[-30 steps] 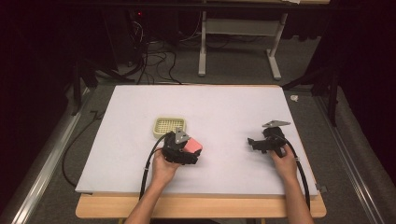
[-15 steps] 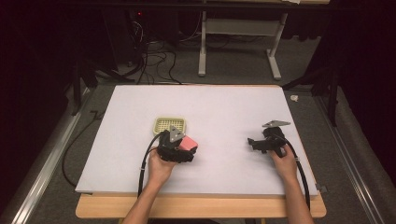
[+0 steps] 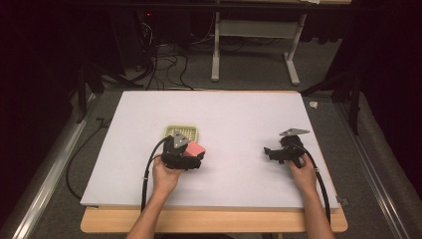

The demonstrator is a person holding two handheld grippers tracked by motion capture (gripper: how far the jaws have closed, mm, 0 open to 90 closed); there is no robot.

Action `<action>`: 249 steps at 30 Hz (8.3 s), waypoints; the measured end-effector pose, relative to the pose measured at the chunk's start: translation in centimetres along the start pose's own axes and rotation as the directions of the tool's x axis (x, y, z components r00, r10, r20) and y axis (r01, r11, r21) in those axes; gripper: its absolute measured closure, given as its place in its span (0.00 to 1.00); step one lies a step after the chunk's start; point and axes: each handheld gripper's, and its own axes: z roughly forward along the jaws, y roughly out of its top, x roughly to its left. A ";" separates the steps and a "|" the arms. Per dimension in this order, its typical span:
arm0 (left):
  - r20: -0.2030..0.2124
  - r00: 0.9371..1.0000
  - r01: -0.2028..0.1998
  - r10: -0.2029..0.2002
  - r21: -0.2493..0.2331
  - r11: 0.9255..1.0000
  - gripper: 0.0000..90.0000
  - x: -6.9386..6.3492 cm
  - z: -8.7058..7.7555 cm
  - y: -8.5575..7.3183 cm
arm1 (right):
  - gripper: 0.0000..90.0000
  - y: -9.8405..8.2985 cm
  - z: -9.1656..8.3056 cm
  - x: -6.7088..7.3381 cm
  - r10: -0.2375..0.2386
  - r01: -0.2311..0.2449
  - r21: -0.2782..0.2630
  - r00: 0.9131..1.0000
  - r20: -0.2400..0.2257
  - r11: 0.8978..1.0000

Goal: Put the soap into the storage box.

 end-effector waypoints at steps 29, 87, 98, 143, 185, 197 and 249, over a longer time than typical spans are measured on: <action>-0.106 0.987 0.121 -0.121 -0.004 0.993 0.16 3.9 0.8 -0.3 | 0.16 0.0 0.0 0.0 -0.002 0.002 0.000 1.000 0.001 1.000; -0.190 0.976 0.121 -0.110 0.052 0.991 0.28 5.6 3.9 0.9 | 0.16 0.0 0.0 0.0 0.000 0.000 0.000 1.000 0.000 1.000; -0.157 0.983 0.097 -0.092 0.022 0.995 0.23 5.4 2.1 0.9 | 0.16 0.0 0.0 0.0 0.001 -0.001 0.000 1.000 0.000 1.000; -0.033 0.997 0.067 -0.069 -0.063 0.996 0.21 3.3 -1.8 -0.9 | 0.16 0.0 0.0 0.0 0.000 0.000 0.000 1.000 0.000 1.000; 0.007 0.996 0.086 -0.086 -0.047 0.995 0.22 3.3 -2.9 -3.7 | 0.16 0.0 0.0 0.0 0.000 0.000 0.000 1.000 0.000 1.000; -0.017 0.993 0.116 -0.117 -0.022 0.993 0.22 4.1 -2.6 -4.8 | 0.16 0.0 0.0 0.0 -0.002 0.002 0.000 1.000 0.000 1.000; -0.204 0.973 0.129 -0.106 0.098 0.987 0.21 6.0 -0.5 -7.6 | 0.16 0.0 0.0 0.0 -0.001 0.001 0.000 1.000 0.001 1.000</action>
